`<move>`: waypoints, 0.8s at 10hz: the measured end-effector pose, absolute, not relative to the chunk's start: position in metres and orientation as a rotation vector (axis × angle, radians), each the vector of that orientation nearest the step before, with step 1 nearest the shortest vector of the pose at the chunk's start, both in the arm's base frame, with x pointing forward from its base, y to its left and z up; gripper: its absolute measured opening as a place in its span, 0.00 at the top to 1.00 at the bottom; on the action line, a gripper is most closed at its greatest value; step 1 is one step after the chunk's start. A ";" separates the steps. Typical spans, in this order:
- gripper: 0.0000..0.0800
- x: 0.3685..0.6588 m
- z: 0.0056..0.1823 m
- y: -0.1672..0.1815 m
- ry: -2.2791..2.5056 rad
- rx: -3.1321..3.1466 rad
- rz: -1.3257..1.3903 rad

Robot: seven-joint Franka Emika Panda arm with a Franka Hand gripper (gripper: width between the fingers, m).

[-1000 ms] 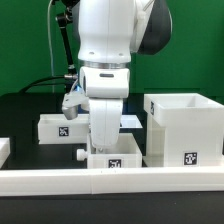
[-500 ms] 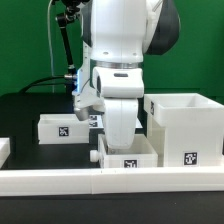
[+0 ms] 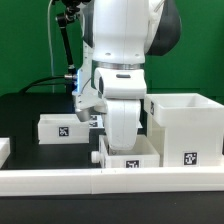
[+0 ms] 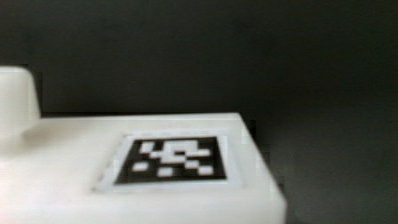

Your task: Assemble drawer

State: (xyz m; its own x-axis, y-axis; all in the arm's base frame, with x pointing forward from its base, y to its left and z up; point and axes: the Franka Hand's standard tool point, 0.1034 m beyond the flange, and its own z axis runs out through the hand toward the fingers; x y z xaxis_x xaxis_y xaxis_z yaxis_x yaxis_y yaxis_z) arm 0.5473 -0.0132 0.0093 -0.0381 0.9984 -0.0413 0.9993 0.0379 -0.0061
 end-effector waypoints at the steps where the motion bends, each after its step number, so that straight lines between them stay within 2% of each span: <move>1: 0.95 0.547 0.009 -0.013 2.244 2.162 -0.051; 8: 0.95 0.547 0.008 0.006 2.207 2.205 -0.042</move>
Offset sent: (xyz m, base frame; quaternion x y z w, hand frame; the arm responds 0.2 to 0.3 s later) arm 0.0005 0.0197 -0.0020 -0.0015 -0.0048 -0.0117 0.9999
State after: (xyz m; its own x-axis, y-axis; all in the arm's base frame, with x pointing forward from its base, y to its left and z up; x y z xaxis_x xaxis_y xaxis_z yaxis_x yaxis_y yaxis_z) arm 0.5472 0.0057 0.0084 -0.0011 0.9994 -0.0343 1.0000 0.0010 -0.0038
